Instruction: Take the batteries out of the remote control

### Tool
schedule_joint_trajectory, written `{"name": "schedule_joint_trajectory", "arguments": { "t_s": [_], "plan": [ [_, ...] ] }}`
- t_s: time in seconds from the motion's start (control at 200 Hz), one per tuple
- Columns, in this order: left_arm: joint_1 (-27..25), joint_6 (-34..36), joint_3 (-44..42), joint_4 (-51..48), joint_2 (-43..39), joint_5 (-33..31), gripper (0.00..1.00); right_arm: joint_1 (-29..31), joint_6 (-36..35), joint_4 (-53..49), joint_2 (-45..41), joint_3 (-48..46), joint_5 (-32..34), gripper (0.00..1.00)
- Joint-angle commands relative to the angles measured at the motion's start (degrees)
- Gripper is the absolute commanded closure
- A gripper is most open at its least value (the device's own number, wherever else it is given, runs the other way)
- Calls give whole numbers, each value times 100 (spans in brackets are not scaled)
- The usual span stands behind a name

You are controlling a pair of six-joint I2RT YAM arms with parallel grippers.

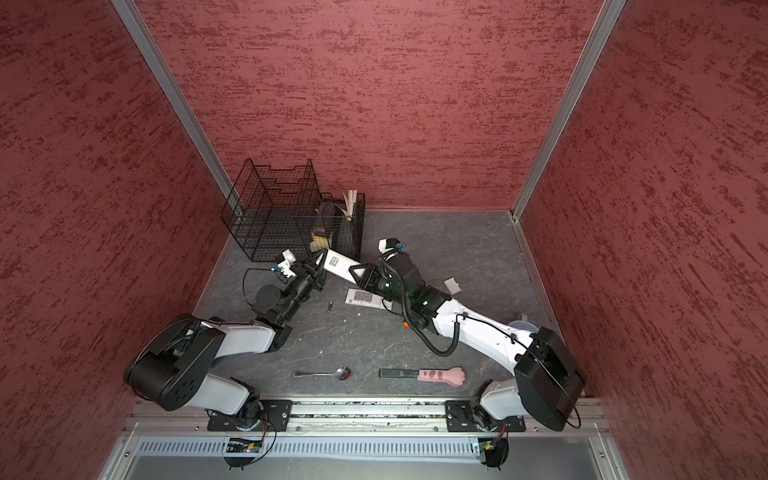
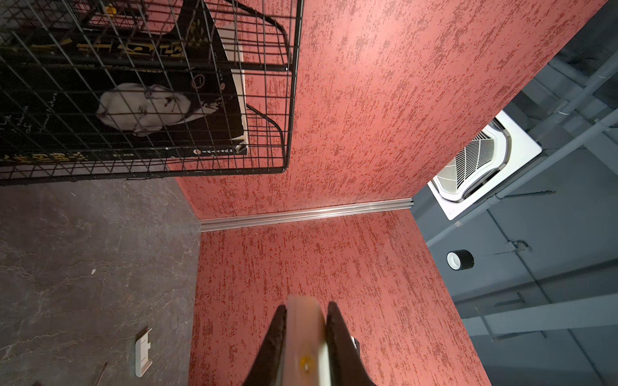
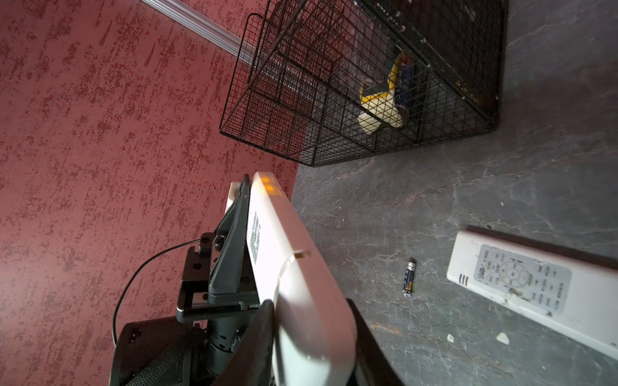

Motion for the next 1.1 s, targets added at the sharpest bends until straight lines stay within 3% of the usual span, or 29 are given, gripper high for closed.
{"name": "schedule_joint_trajectory", "arguments": {
  "t_s": [0.0, 0.616, 0.787, 1.092],
  "plan": [
    [74, 40, -37, 280, -5, 81, 100, 25, 7, -190, -100, -104, 172, 62],
    [157, 64, -12, 278, 27, 214, 100, 26, 69, -52, -294, -334, 192, 63],
    [149, 170, 15, 256, 54, 268, 100, 29, 33, -31, -260, -217, 160, 53],
    [93, 191, 76, 274, 142, 330, 100, 25, -37, -112, 68, 135, 107, 52]
  ]
}}
